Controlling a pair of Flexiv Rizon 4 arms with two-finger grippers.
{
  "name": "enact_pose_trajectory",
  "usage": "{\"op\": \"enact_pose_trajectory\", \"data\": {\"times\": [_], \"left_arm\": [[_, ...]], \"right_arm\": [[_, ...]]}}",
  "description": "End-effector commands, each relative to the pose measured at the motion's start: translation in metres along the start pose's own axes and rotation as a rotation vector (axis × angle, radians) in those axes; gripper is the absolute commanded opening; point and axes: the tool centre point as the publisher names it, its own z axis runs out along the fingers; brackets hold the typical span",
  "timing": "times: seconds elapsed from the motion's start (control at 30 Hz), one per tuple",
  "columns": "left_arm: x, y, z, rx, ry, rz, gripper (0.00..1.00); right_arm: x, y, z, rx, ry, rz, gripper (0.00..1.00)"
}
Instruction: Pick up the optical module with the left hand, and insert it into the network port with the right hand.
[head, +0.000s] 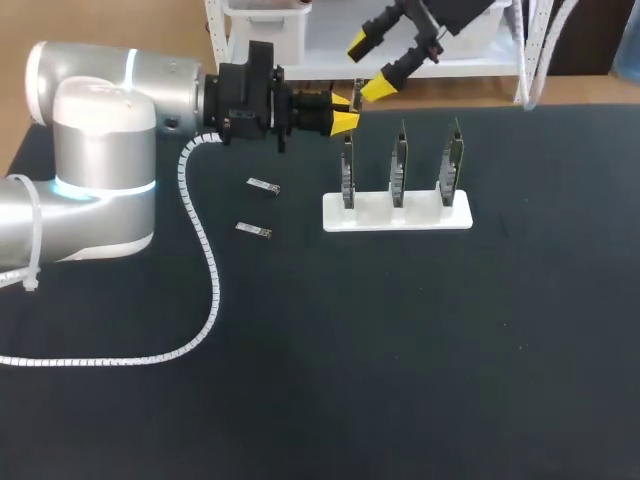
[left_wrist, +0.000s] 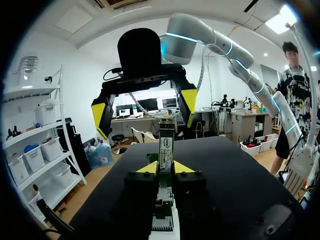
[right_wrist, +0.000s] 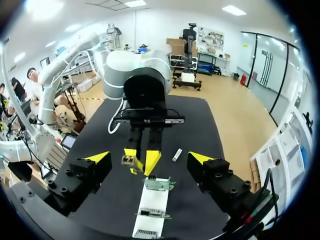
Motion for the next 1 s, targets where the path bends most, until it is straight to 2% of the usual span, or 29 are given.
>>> {"op": "enact_pose_trajectory", "data": {"times": [0.03,0.63,1.0], "left_arm": [[0.001,0.001,0.0,0.001,-0.002,0.002,0.0],[0.001,0.001,0.0,0.001,-0.002,0.002,0.0],[0.001,0.001,0.0,0.001,-0.002,0.002,0.0]], "right_arm": [[-0.001,-0.013,0.007,-0.026,0.005,-0.014,1.0],[0.009,-0.018,0.024,0.015,-0.016,-0.054,1.0],[-0.001,0.006,0.018,0.029,-0.016,-0.031,1.0]]}}
